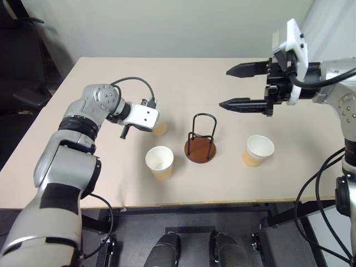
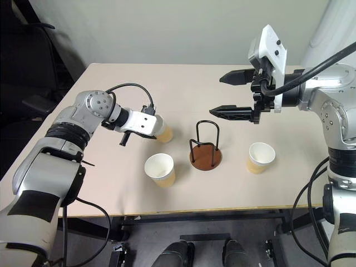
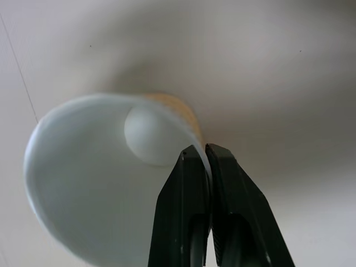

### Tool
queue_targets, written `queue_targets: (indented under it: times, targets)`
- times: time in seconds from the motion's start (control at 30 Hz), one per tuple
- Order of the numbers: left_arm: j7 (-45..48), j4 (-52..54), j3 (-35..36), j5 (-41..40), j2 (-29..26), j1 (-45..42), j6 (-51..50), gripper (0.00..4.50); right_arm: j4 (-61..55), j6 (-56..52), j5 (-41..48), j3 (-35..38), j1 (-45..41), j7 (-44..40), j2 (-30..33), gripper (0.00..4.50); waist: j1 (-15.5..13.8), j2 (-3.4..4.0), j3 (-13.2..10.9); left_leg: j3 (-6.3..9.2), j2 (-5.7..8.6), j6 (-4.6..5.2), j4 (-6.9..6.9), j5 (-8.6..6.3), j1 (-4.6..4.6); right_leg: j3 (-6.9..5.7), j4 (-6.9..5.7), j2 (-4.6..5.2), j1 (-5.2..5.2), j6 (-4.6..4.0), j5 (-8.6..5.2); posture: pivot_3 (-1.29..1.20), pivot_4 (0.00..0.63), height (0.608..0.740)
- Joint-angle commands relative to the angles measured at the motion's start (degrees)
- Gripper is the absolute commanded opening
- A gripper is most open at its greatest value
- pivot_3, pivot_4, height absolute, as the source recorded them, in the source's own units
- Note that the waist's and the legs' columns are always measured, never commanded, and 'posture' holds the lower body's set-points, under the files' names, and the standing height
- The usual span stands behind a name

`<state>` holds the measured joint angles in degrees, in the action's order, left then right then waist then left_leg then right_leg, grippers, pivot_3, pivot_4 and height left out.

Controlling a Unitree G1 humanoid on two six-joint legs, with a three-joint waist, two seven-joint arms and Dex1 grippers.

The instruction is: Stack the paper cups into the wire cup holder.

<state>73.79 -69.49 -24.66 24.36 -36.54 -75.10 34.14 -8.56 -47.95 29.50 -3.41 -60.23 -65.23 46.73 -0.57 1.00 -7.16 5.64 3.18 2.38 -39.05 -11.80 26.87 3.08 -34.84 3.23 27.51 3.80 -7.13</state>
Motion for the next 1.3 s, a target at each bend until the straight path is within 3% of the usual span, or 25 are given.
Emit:
queue_targets:
  times: [0.03,0.37,0.63,0.8,1.07,1.3]
  targets:
    - [1.6,-0.1,1.0,-0.7,-0.3,-2.0,-0.1,0.06,-1.3,0.7,-0.1,0.7,-0.6,-0.1,1.2,4.5,0.0,-0.01,0.0,-0.05,0.03,0.0,0.02,0.0,-0.01,-0.03,0.0,-0.06,0.0,0.0,0.0,0.0,0.15,0.74]
    - [17.4,-0.7,6.9,-8.1,-0.7,-11.2,-8.6,0.06,-1.2,0.1,0.3,0.4,0.2,-3.4,4.9,4.5,-0.3,-0.03,0.0,0.05,-0.01,0.0,0.02,-0.01,0.1,-0.04,0.04,0.01,0.05,-0.01,-0.02,0.0,0.15,0.74]
    - [18.7,-1.8,6.3,-15.6,3.5,-22.0,-14.4,0.06,0.6,1.0,-1.0,0.1,0.2,-5.7,8.3,4.5,-0.2,-0.02,0.0,-0.06,0.0,0.1,0.16,-0.15,0.12,0.01,0.32,0.04,0.02,0.03,-0.12,0.0,0.15,0.74]
    - [18.7,3.5,-2.1,-28.0,6.2,-23.6,-19.6,0.06,1.0,1.0,-1.3,0.0,-0.1,-6.2,9.0,4.5,-0.1,0.0,0.0,-0.23,-0.03,0.16,0.2,-0.21,0.14,0.05,0.35,0.05,0.03,0.17,-0.15,0.0,0.15,0.74]
    - [18.7,21.0,-22.2,-51.1,-1.1,-23.6,-27.6,0.06,0.1,-0.5,-1.0,0.8,0.3,-7.1,11.4,4.5,0.1,0.06,0.0,-0.33,-0.23,0.18,0.07,-0.36,0.15,0.01,0.35,-0.04,0.01,0.7,0.11,0.0,0.15,0.74]
    - [18.7,26.8,-33.1,-58.1,-6.7,-25.5,-25.8,0.06,0.0,-1.2,-0.6,1.3,0.6,-7.9,13.4,4.5,-0.3,0.08,-0.1,-0.36,-0.3,0.18,-0.07,-0.33,0.07,-0.05,0.4,-0.13,-0.17,0.27,-0.14,0.0,0.15,0.74]
